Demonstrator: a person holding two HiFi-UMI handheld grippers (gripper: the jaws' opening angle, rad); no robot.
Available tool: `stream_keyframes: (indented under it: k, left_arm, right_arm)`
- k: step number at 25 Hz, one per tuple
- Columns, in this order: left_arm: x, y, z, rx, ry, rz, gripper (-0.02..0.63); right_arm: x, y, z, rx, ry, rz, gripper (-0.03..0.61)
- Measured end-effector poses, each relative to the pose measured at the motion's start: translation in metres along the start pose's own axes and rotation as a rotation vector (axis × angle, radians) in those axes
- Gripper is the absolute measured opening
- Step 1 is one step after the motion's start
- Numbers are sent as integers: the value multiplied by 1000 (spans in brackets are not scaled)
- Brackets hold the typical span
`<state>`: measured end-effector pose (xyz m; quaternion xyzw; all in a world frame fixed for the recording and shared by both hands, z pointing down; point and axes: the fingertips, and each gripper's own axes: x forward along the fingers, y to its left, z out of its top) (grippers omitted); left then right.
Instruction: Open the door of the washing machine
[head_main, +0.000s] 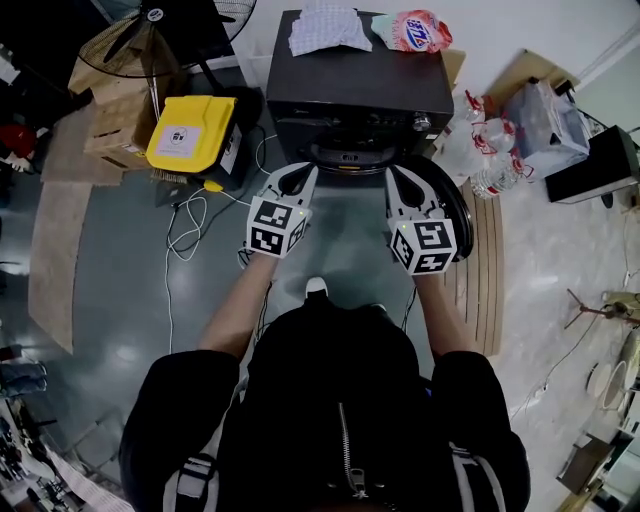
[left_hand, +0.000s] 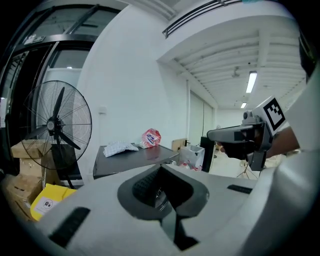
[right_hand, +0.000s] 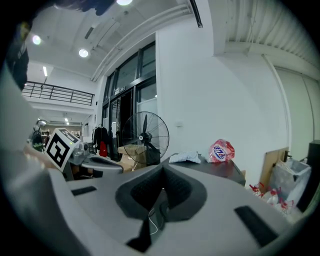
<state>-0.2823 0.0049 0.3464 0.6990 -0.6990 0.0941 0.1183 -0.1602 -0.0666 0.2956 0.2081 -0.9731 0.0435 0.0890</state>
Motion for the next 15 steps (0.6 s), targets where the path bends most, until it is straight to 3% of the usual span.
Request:
stream_keyframes:
  k: [15]
  left_arm:
    - [8,5,3,-1,-9,-37,3]
  right_arm:
    - [8,3,-3,-4,16,-27,2]
